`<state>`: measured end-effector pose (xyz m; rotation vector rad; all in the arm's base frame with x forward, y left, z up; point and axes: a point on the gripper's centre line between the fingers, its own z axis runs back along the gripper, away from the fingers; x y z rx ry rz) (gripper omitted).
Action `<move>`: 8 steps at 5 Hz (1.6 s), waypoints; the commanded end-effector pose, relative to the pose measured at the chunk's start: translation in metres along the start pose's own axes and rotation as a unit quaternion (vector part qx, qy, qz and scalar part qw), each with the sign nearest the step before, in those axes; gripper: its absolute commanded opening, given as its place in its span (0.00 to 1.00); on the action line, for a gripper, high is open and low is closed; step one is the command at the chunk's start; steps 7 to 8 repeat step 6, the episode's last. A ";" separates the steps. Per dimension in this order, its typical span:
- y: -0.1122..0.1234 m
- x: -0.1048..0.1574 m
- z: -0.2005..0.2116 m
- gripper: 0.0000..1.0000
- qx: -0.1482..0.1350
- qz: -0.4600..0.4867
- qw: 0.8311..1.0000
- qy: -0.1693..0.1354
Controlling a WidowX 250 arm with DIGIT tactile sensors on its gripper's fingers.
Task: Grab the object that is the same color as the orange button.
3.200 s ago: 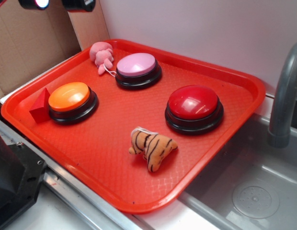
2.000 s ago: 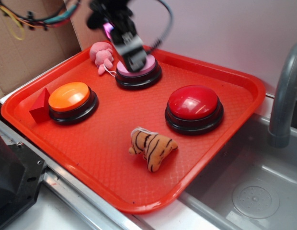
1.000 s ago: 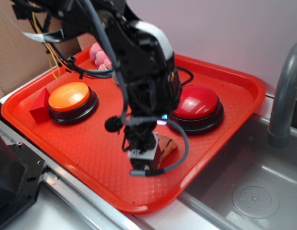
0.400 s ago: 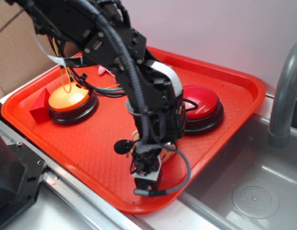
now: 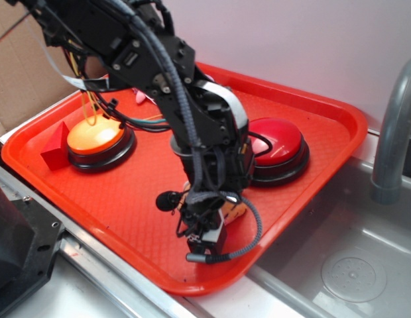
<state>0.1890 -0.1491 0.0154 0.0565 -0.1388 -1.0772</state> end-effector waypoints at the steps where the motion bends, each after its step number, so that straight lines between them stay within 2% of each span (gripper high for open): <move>1: 0.017 -0.012 0.052 0.00 0.009 0.098 0.995 -0.028; 2: 0.052 -0.027 0.100 0.00 0.019 0.221 0.975 -0.019; 3: 0.081 -0.043 0.128 0.00 0.020 0.344 0.938 -0.031; 4: 0.106 -0.064 0.152 0.00 0.032 0.458 0.888 -0.029; 5: 0.111 -0.075 0.161 0.00 0.061 0.558 0.827 -0.027; 6: 0.114 -0.081 0.162 0.00 0.048 0.571 0.820 -0.011; 8: 0.114 -0.081 0.162 0.00 0.048 0.571 0.820 -0.011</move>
